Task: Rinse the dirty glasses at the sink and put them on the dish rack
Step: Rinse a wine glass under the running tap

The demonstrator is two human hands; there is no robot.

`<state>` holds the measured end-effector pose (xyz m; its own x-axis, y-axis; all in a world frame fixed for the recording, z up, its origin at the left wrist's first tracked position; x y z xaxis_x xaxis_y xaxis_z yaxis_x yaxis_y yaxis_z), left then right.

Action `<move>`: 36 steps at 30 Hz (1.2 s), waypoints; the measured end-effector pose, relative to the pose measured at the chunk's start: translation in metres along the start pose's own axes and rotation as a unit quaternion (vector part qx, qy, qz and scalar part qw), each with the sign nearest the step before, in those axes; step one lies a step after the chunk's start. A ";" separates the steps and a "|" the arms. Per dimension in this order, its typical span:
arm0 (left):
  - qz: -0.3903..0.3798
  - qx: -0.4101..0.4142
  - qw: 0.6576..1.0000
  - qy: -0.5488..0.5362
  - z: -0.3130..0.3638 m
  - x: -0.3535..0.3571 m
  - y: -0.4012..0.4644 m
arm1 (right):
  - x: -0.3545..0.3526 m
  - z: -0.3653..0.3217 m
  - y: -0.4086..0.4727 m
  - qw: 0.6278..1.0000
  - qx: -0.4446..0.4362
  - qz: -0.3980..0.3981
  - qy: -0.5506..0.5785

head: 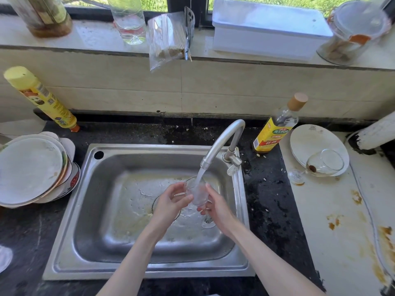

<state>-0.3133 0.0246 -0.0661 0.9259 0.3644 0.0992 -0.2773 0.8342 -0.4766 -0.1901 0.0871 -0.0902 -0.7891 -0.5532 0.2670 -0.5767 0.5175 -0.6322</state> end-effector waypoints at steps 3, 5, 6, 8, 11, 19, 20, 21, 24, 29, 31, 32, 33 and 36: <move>0.003 0.017 0.999 0.038 0.004 0.000 0.001 | 0.001 0.000 0.000 1.000 -0.019 0.001 0.003; 0.001 0.029 0.998 0.052 0.004 -0.001 0.002 | 0.001 -0.002 -0.001 1.000 -0.029 -0.003 0.010; -0.001 0.037 0.997 0.060 0.004 -0.003 0.003 | 0.001 -0.003 -0.001 0.999 -0.032 -0.005 0.010; 0.008 0.070 0.992 0.108 0.007 -0.005 0.004 | 0.000 -0.005 -0.002 0.999 -0.034 -0.013 0.003; 0.026 0.198 0.937 0.285 0.021 -0.003 0.001 | 0.001 -0.009 -0.003 0.999 -0.043 -0.016 -0.014; -0.282 0.075 0.844 0.449 0.034 0.010 0.004 | 0.000 -0.021 -0.002 0.994 -0.041 -0.022 -0.096; -0.284 0.062 0.847 0.446 0.035 0.010 0.006 | 0.000 -0.023 -0.003 0.994 -0.047 -0.029 -0.099; -0.269 0.065 0.859 0.432 0.039 0.010 0.007 | 0.000 -0.024 -0.003 0.992 -0.058 -0.035 -0.104; -0.192 0.095 0.901 0.376 0.049 0.010 0.007 | 0.002 -0.024 -0.006 0.987 -0.076 -0.072 -0.122; -0.236 0.083 0.890 0.381 0.054 0.014 0.003 | 0.005 -0.025 -0.007 0.986 -0.064 -0.096 -0.121; -0.283 0.052 0.862 0.417 0.054 0.012 0.003 | 0.004 -0.023 -0.008 0.982 -0.054 -0.084 -0.160; -0.281 0.046 0.862 0.420 0.055 0.010 0.005 | 0.005 -0.023 -0.008 0.980 -0.057 -0.081 -0.174; -0.268 0.049 0.867 0.417 0.057 0.009 0.006 | 0.006 -0.024 -0.007 0.979 -0.063 -0.083 -0.174; -0.194 0.083 0.895 0.393 0.059 0.011 0.008 | 0.010 -0.030 -0.006 0.981 -0.072 -0.081 -0.159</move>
<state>-0.3207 0.0590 -0.0175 0.8368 -0.3150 -0.4479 0.1295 0.9086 -0.3971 -0.2004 0.0981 -0.0615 -0.5919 -0.7998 0.0995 -0.7306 0.4803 -0.4853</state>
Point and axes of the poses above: each hand's wrist, its own y-axis towards the middle knuckle, its own x-axis out of the palm, z = x × y, the point moved 4 cm from there along y, towards the middle knuckle, and after that the axes turned 7 degrees about -z, right-handed, at the moved point
